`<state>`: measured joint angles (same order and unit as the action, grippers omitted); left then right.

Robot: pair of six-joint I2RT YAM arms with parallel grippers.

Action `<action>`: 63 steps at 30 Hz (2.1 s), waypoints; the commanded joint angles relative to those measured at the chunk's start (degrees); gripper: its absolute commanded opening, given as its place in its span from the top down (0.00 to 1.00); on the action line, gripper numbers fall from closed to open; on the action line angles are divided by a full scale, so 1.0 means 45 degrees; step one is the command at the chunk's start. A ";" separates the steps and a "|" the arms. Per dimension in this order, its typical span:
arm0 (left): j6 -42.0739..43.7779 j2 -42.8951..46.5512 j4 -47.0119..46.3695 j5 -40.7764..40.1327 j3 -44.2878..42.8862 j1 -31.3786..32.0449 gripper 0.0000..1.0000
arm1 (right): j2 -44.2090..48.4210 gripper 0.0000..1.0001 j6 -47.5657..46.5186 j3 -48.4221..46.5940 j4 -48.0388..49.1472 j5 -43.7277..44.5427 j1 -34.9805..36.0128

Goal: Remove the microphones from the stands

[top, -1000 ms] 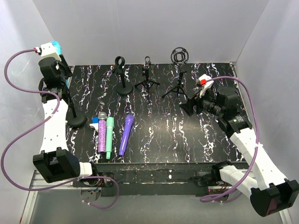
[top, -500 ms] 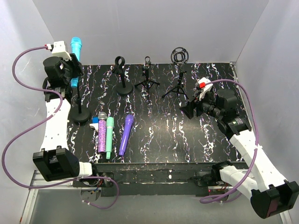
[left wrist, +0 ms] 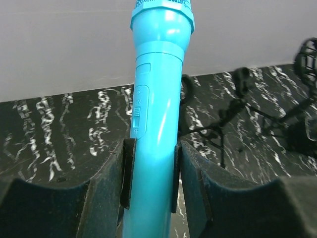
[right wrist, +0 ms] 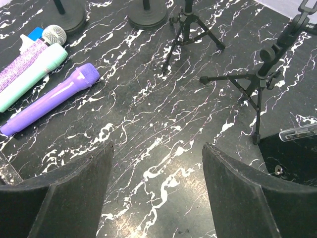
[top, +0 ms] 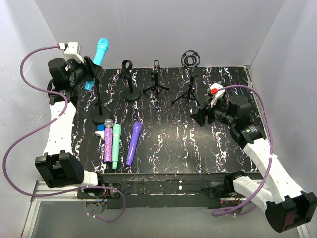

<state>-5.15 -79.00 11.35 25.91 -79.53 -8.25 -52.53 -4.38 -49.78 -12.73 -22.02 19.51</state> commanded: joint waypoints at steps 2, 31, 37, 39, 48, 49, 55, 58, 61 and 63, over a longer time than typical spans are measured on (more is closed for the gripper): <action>-0.0477 -0.0392 -0.0940 0.3729 -0.0980 0.0115 1.00 | 0.0112 0.22 -0.0198 -0.0012 0.0798 -0.0009 0.0001; -0.0048 -0.2580 -0.1898 0.7132 -0.2776 0.5347 1.00 | 0.0443 0.22 -0.0862 -0.0286 -0.0276 -0.0575 -0.0019; -0.0321 -0.2932 -0.1996 0.7698 -0.3069 0.6246 1.00 | 0.0444 0.20 -0.1330 -0.0519 -0.0724 -0.2796 -0.0018; -0.0283 -0.2991 -0.1841 0.8029 -0.3186 0.6481 1.00 | 0.0346 0.20 -0.1351 -0.0636 -0.0842 -0.3502 -0.0019; 0.1962 -0.2678 -0.0142 0.6706 -0.3166 0.6716 0.35 | -0.0414 0.20 -0.0727 -0.1106 0.0230 -0.3720 -0.0018; 0.2061 -0.2756 0.0034 0.6432 -0.3341 0.6736 0.32 | -0.0532 0.20 -0.0648 -0.1164 0.0386 -0.3720 -0.0019; 0.2744 -0.3906 0.1186 0.5610 -0.5156 0.7320 0.28 | -0.1021 0.20 -0.0140 -0.1165 0.1090 -0.4012 -0.0019; 0.3583 -0.4531 0.2181 0.5278 -0.6289 0.7828 0.28 | -0.1138 0.20 0.0036 -0.1126 0.1442 -0.4130 0.0001; 0.4598 -0.5177 0.3566 0.4810 -0.7265 0.8336 0.28 | -0.1158 0.20 0.0270 -0.0951 0.1890 -0.4189 0.0001; 0.4932 -0.5625 0.4232 0.4556 -0.7813 0.8590 0.28 | -0.1158 0.20 0.0387 -0.0833 0.2222 -0.4286 0.0001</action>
<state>10.96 -101.19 20.67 50.04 -110.13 28.27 -58.19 -4.64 -52.47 -8.82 -39.33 19.51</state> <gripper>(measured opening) 0.723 0.804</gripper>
